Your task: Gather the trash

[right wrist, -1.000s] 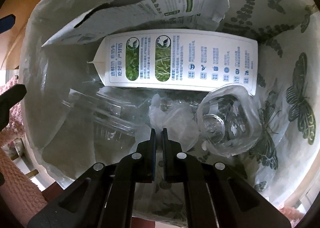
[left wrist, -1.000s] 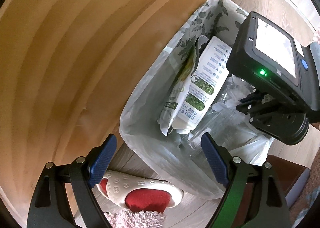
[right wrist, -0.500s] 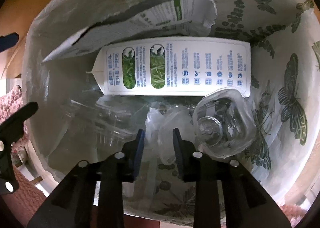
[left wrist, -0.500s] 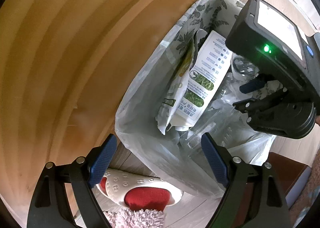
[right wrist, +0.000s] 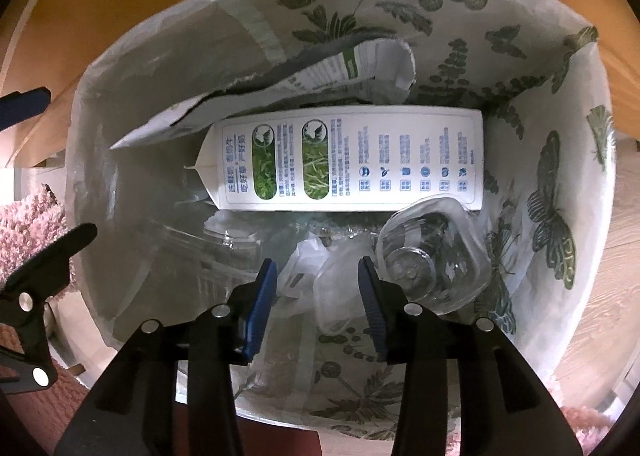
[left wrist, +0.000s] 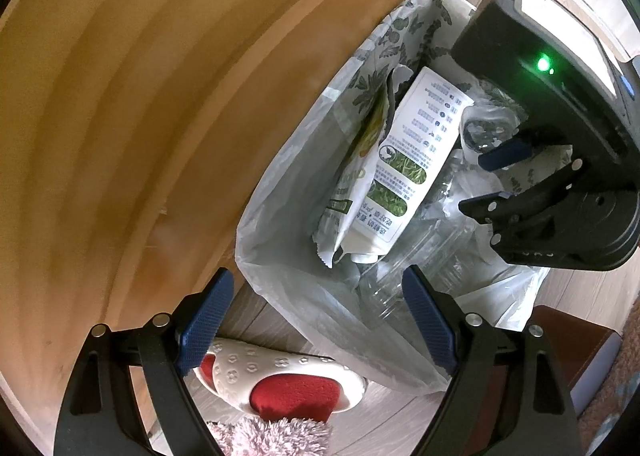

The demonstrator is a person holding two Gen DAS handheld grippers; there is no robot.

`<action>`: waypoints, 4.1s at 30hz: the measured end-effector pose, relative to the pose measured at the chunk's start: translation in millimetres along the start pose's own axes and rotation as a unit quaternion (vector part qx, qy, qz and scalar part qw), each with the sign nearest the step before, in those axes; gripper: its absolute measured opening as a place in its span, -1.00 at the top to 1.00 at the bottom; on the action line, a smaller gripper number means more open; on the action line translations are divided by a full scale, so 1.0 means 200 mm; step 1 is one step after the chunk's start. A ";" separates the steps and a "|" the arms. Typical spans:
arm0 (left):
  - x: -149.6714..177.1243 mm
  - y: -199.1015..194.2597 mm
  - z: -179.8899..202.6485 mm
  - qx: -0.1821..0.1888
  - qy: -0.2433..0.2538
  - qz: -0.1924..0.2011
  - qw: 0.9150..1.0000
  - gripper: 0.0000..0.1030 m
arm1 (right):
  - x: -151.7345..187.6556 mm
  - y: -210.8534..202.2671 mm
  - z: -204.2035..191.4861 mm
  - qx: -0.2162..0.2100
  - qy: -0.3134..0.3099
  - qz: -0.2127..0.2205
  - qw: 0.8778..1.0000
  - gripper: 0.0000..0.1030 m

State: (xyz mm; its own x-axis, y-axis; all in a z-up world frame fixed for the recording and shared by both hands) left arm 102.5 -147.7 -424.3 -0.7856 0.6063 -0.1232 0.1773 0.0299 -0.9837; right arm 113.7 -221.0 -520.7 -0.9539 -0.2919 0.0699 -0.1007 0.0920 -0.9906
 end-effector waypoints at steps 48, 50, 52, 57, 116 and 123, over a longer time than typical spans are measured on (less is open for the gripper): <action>0.11 -0.34 -0.06 0.021 -0.077 0.080 0.994 -0.61 | 0.15 -0.57 0.05 0.120 -0.020 0.152 0.981 -0.74; 0.13 -0.35 -0.07 0.021 -0.086 0.085 0.992 -0.61 | 0.16 -0.60 0.04 0.125 -0.021 0.161 0.979 -0.74; 0.14 -0.37 -0.08 0.020 -0.097 0.091 0.991 -0.61 | 0.17 -0.63 0.04 0.129 -0.021 0.169 0.977 -0.74; 0.19 -0.41 -0.12 0.023 -0.131 0.104 0.986 -0.61 | 0.19 -0.71 0.03 0.144 -0.020 0.190 0.971 -0.74; 0.28 -1.45 -0.36 -0.062 -0.274 0.435 0.855 -0.85 | 0.40 -1.85 0.03 0.105 0.026 0.496 0.861 -0.85; 0.23 -1.49 -0.51 -0.067 -0.301 0.449 0.839 -0.85 | 0.27 -1.99 0.10 0.110 0.040 0.526 0.842 -0.85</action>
State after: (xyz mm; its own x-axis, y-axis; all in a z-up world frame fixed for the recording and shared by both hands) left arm 72.8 -47.7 -123.6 -0.4505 -0.0770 -0.8895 0.8904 -0.1111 -0.4414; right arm 108.4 -293.1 -125.8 -0.4987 -0.0923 -0.8618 0.8591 0.0790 -0.5056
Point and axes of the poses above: each gripper's, at about its wrist camera, not at the fingertips, and y roughly the way its jaws point, z to its right, x to its underside, the point moved 4 cm from there along y, roughly the way its jaws point, and after that the axes turned 3 degrees about x, right-handed, at the moved point
